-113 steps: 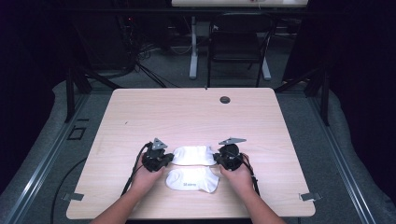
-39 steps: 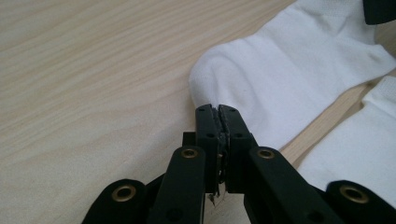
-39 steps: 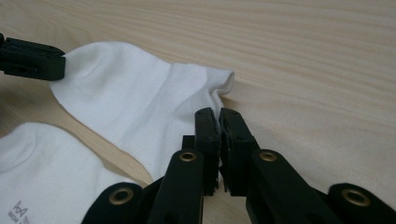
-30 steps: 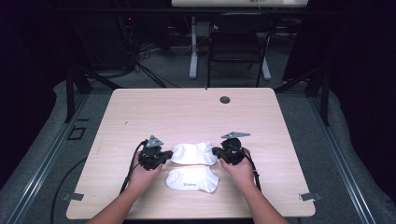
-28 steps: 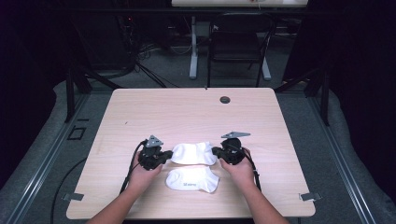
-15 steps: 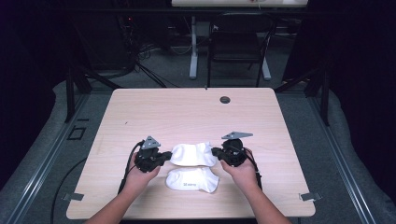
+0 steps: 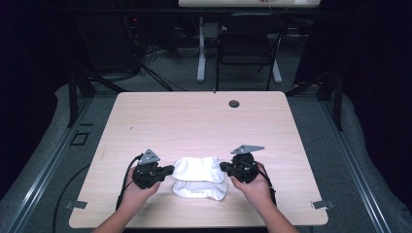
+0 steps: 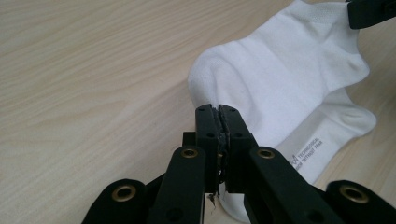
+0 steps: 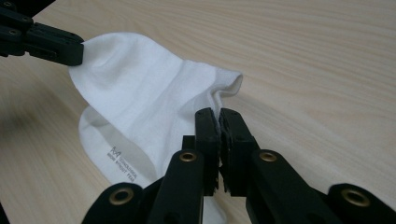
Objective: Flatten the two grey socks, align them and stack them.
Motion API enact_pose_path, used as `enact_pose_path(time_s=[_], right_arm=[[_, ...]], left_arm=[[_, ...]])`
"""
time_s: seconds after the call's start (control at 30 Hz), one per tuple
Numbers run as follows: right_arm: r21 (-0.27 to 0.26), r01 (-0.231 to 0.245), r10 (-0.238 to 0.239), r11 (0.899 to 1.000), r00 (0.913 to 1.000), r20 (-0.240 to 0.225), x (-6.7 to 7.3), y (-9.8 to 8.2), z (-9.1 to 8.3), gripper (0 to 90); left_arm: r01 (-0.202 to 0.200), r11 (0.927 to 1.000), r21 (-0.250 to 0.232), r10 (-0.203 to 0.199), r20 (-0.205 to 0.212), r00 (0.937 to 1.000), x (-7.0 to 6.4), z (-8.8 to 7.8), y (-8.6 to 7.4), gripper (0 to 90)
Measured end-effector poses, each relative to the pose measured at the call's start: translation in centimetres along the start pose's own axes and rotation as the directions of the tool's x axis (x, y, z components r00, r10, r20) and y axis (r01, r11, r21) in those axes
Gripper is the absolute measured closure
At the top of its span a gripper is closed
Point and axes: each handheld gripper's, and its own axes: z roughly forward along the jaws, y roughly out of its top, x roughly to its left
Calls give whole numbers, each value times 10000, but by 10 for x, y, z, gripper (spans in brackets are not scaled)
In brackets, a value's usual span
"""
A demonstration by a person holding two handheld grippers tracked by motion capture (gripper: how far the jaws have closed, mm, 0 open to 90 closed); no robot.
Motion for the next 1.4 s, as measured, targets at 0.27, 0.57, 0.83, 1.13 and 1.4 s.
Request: enact_pose_path(time_s=[0.27,0.57,0.83,1.13,1.4], right_arm=[[65,17,-16,10000,9999,-141,7,-11,-8,867],[55,-167,167,9998,9997,-165,10,-23,-12,867],[177,-68,70,9998,9999,-90,12,-32,-9,867],[267,-34,36,9996,10000,-68,10,-37,-5,867],[464,-194,197,9987,9998,-54,7,-40,-2,866]], left_arm=[[-49,9999,90,47,203,9998,-11,-7,-7,879],[-108,9999,118,105,329,9994,-21,-12,-16,878],[24,9998,200,-31,344,9994,-22,-7,-26,878],[-68,9992,384,55,342,9994,-25,0,-31,879],[-144,9982,580,128,268,9996,-24,5,-34,879]])
